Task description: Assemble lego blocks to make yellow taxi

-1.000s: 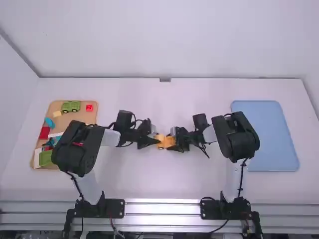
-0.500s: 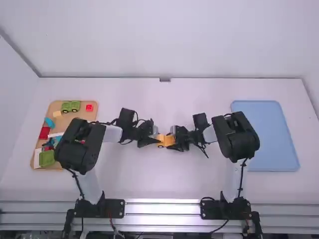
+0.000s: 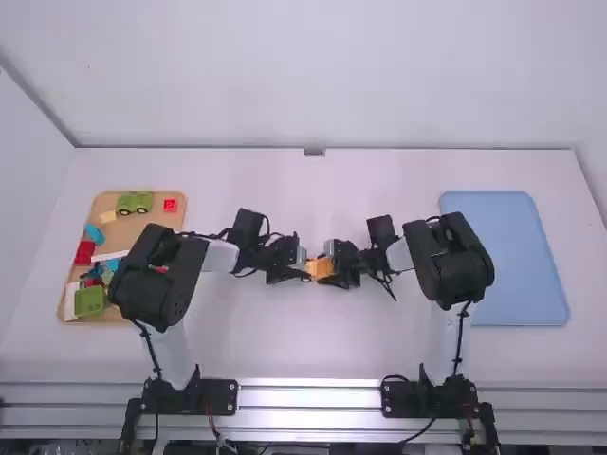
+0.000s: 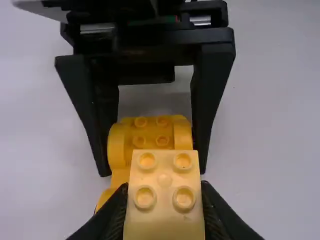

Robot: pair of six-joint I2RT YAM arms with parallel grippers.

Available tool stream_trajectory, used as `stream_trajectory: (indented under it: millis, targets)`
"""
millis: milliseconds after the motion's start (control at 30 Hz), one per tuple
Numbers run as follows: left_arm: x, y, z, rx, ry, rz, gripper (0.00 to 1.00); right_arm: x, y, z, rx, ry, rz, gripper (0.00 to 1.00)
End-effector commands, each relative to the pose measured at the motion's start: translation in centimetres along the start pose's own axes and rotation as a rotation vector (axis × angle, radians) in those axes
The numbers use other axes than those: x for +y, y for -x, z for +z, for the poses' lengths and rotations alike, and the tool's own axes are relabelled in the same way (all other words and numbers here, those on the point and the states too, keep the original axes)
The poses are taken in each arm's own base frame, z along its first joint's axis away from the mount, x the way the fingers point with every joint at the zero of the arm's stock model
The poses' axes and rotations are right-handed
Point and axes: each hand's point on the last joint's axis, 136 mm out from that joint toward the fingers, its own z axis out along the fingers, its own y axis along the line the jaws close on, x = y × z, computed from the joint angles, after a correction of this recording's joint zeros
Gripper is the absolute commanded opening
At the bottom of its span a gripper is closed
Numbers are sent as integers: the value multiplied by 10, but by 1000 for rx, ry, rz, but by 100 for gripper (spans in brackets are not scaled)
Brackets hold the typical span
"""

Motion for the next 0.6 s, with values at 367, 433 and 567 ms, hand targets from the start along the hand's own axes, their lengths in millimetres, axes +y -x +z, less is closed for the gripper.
stream_trajectory:
  millis: [367,433,567]
  targets:
    - [5,-10,2,52,28,-48,2,3,-8,2,29,11,7,61]
    - [5,-12,1,62,33,-61,2,3,-8,2,28,11,5,61]
    - [4,-13,1,65,28,-68,2,3,-8,2,28,9,3,61]
